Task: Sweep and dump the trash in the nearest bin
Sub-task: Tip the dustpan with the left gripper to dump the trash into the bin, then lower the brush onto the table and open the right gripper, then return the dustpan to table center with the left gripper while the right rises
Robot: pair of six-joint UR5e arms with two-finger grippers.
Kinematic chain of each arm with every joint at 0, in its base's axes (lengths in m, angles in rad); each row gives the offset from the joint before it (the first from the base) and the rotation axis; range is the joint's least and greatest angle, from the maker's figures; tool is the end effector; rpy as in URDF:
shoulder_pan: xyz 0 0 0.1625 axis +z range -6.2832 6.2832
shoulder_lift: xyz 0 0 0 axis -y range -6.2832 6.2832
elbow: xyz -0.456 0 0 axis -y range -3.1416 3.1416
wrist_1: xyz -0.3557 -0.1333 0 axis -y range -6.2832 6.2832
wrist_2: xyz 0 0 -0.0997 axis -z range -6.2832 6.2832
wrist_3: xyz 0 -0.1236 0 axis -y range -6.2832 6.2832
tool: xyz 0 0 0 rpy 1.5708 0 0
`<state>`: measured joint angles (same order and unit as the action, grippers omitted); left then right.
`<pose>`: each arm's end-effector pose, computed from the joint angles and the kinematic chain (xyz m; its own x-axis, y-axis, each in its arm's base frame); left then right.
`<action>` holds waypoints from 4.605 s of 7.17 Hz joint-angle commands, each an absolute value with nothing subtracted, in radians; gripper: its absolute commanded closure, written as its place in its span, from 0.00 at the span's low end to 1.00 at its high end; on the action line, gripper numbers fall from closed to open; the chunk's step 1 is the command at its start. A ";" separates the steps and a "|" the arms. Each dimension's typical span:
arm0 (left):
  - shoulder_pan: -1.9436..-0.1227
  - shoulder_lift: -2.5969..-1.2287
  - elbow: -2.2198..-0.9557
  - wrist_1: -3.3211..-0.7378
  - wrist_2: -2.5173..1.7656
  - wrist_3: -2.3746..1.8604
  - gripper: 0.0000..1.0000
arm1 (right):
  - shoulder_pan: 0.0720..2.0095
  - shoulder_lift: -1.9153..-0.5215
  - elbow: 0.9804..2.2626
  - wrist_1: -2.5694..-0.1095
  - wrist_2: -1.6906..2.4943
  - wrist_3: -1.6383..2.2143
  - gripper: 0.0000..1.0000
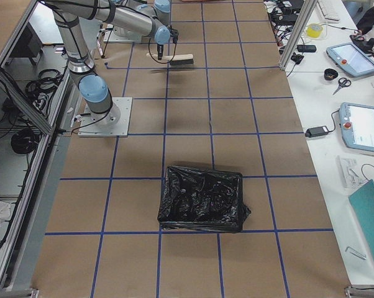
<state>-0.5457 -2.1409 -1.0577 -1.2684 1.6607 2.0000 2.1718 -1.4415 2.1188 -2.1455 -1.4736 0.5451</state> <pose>0.5587 -0.4822 0.4309 -0.5466 0.8168 -0.1847 0.7981 0.5749 0.1803 0.3588 -0.2664 0.2592 -0.9984 -0.0488 -0.0294 -0.0524 0.9891 0.1376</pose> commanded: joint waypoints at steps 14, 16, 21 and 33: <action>-0.765 -2.021 -1.206 -0.731 1.920 2.470 1.00 | 2.090 -1.419 1.904 -2.013 -1.492 0.452 0.00; -0.793 -1.950 -1.204 -0.927 1.857 2.450 1.00 | 1.950 -1.445 1.840 -1.961 -1.491 0.290 0.00; -1.041 -1.910 -1.329 -1.204 1.792 1.655 1.00 | 1.717 -1.459 1.544 -1.718 -1.643 0.153 0.00; -1.712 -1.976 -1.502 -1.351 1.459 0.139 1.00 | 1.617 -1.532 1.580 -1.667 -1.605 0.103 0.00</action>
